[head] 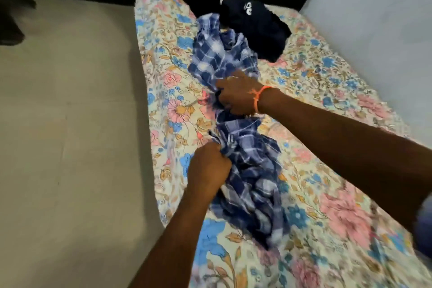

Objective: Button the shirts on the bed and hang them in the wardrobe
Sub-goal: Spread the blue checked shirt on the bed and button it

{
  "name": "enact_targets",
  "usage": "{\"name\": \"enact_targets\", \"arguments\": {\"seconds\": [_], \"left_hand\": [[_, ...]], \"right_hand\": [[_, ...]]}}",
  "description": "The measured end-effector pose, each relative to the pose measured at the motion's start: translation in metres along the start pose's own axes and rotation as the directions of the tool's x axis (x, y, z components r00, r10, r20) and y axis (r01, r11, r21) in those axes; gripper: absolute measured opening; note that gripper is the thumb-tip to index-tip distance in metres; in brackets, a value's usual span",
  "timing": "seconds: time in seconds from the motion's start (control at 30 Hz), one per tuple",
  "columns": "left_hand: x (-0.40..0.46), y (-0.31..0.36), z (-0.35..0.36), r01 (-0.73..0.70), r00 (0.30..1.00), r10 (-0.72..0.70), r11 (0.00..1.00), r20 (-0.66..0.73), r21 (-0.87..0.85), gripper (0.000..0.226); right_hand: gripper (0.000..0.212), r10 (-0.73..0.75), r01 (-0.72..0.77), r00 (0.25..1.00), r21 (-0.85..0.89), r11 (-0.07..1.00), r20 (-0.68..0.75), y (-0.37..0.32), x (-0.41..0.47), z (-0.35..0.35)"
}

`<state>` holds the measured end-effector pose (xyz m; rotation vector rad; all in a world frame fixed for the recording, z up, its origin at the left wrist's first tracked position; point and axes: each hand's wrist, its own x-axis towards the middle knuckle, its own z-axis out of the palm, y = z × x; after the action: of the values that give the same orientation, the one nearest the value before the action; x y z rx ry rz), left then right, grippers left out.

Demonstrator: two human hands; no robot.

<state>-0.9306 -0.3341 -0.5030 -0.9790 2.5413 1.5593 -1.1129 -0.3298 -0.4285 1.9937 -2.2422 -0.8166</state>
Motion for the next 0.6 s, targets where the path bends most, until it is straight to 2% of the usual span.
{"name": "enact_targets", "arguments": {"seconds": [0.07, 0.13, 0.2, 0.27, 0.33, 0.37, 0.43, 0.5, 0.6], "left_hand": [[-0.026, 0.002, 0.002, 0.066, 0.994, -0.053, 0.99, -0.096, 0.128, 0.005], [-0.057, 0.015, 0.008, 0.221, 0.957, -0.147, 0.929, -0.251, 0.298, 0.031], [-0.087, 0.04, 0.014, 0.285, 0.873, -0.093, 0.894, -0.479, 0.345, 0.043], [-0.108, 0.074, 0.018, 0.146, 0.814, 0.024, 0.959, -0.581, 0.244, 0.038], [-0.122, 0.118, 0.027, -0.048, 0.861, 0.048, 0.999, -0.506, 0.014, 0.047], [-0.127, 0.141, 0.032, -0.101, 0.883, 0.068, 0.994, -0.464, -0.046, 0.052], [-0.135, 0.179, 0.042, -0.168, 0.885, 0.135, 0.985, -0.446, -0.036, 0.052], [-0.142, 0.208, 0.049, -0.205, 0.867, 0.15, 0.976, -0.475, -0.067, 0.041], [-0.148, 0.233, 0.05, -0.198, 0.826, 0.126, 0.977, -0.549, -0.073, 0.026]], "right_hand": [[0.013, 0.142, -0.136, 0.99, 0.153, 0.979, -0.024, 0.004, -0.025, 0.003], [0.02, 0.296, -0.235, 0.948, 0.368, 0.9, -0.119, 0.007, -0.067, 0.011], [0.027, 0.395, -0.172, 0.872, 0.573, 0.802, -0.29, 0.004, -0.114, 0.014], [0.025, 0.477, -0.022, 0.737, 0.688, 0.725, -0.479, 0.001, -0.157, 0.01], [0.024, 0.532, 0.082, 0.61, 0.715, 0.695, -0.587, 0.004, -0.201, -0.002], [0.024, 0.543, 0.123, 0.559, 0.71, 0.693, -0.627, 0.007, -0.222, -0.011], [0.024, 0.561, 0.186, 0.459, 0.692, 0.697, -0.689, 0.013, -0.26, -0.026], [0.025, 0.601, 0.213, 0.401, 0.708, 0.673, -0.692, 0.021, -0.294, -0.035], [0.032, 0.648, 0.258, 0.419, 0.768, 0.586, -0.636, 0.042, -0.331, -0.04]]}}
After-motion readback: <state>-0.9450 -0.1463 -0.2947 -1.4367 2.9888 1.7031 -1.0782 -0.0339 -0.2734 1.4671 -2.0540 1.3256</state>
